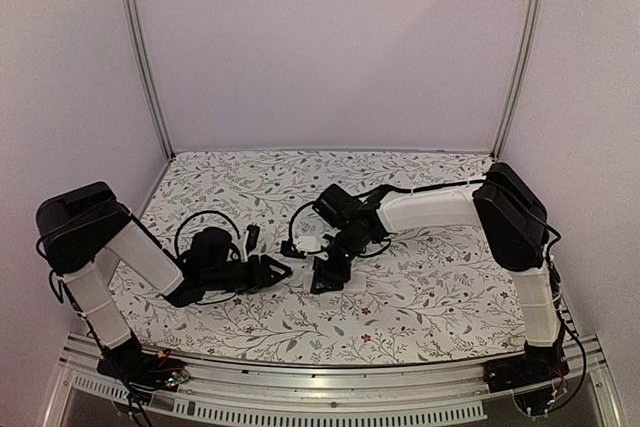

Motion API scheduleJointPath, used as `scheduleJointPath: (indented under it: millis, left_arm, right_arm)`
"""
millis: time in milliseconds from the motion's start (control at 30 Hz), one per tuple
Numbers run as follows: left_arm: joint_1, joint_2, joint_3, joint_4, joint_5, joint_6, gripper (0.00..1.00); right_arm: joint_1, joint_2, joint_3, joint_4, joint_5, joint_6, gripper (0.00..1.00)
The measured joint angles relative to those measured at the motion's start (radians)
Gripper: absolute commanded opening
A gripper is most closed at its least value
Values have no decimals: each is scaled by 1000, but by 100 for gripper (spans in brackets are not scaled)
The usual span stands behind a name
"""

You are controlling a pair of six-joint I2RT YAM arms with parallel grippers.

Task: Load the batteries into the remote control
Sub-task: Load the battery cover onto the remote control without the battery cover.

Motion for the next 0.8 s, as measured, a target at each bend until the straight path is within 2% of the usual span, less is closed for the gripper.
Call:
scheduleJointPath:
  millis: [167, 400, 600, 800]
  left_arm:
    - [-8, 11, 2, 16, 6, 0, 49]
    - [-32, 26, 31, -1, 12, 10, 48]
    - [-51, 33, 48, -17, 13, 26, 48]
    - [-52, 61, 77, -16, 30, 31, 44]
  right_arm:
    - [-8, 3, 4, -8, -30, 4, 70]
    - [-10, 17, 27, -24, -47, 13, 63]
    - [-17, 23, 36, -29, -58, 21, 64]
    - [-22, 24, 35, -29, -81, 22, 64]
